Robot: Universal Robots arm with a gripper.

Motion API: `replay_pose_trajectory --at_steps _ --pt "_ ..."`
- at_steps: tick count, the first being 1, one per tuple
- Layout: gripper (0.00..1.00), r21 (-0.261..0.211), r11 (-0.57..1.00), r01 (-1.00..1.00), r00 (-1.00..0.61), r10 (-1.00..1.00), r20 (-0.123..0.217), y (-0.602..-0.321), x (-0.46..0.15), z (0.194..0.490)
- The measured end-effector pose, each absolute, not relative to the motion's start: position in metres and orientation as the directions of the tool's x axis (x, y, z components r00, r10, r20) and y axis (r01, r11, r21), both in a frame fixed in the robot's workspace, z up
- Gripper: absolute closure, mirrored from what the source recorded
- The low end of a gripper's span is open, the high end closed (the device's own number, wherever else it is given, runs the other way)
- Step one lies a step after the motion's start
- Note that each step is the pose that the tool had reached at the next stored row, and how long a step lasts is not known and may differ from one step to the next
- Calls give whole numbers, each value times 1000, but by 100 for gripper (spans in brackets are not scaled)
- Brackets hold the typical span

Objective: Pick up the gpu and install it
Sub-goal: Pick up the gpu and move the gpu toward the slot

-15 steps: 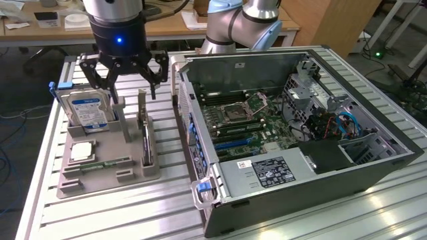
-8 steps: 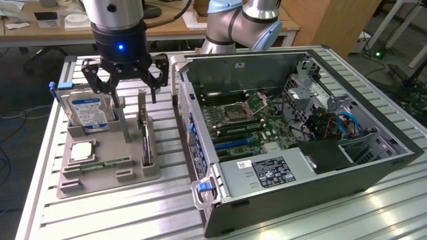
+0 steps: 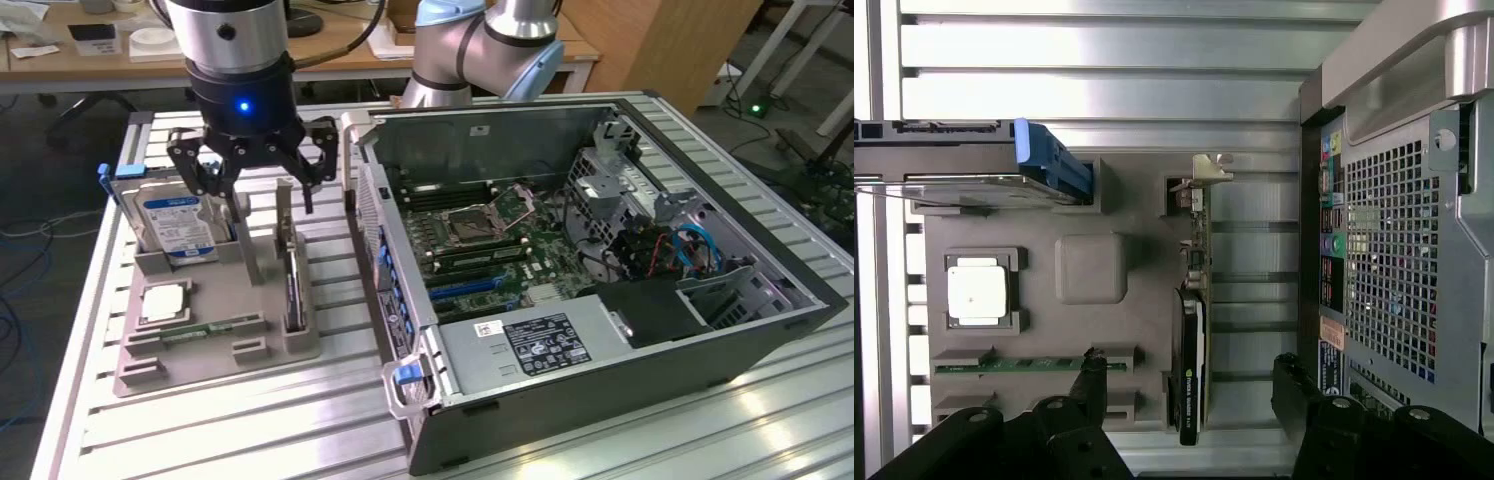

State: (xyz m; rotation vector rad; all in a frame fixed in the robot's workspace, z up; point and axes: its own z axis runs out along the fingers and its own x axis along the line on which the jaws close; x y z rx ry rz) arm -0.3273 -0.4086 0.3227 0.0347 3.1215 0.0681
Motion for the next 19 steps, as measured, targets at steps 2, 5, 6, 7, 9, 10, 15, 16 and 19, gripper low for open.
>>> replay_pose_trajectory --at_steps 2,5,6,7,9,10,15,16,19 --pt "24 44 999 22 -1000 23 -19 -409 -327 320" --pt "24 44 999 22 -1000 23 -19 -409 -327 317" --pt "24 44 999 22 -1000 23 -19 -409 -327 315" --pt "24 44 999 22 -1000 23 -19 -409 -327 314" --pt "24 44 999 22 -1000 23 -19 -409 -327 312" --pt "24 44 999 22 -1000 23 -19 -409 -327 310" --pt "24 44 999 22 -1000 23 -19 -409 -327 305" --pt "24 44 999 22 -1000 23 -19 -409 -327 304" --pt "24 44 999 22 -1000 23 -19 -409 -327 300"
